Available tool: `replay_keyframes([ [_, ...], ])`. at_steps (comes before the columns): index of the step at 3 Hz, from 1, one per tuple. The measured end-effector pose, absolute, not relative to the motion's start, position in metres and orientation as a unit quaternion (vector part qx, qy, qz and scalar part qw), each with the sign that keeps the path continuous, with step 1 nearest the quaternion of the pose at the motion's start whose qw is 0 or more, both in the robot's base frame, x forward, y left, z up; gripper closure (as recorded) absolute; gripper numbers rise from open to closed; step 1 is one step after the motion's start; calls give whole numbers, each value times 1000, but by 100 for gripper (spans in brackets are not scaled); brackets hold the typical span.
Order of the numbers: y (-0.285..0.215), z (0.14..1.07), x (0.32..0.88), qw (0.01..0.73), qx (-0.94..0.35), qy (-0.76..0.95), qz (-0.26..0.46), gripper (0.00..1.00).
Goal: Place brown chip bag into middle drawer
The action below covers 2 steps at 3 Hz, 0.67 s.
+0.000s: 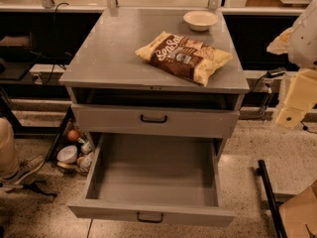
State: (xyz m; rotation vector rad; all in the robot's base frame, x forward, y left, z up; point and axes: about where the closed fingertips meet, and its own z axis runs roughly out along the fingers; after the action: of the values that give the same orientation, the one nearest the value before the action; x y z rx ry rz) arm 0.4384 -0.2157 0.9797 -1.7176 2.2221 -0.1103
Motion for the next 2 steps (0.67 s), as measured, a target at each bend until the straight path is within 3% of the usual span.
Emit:
replay_keyframes([
  [1,-216,980,439,165,-603,780,-39,0],
  [2,-217,976,495,210,-569,794,-35,0],
])
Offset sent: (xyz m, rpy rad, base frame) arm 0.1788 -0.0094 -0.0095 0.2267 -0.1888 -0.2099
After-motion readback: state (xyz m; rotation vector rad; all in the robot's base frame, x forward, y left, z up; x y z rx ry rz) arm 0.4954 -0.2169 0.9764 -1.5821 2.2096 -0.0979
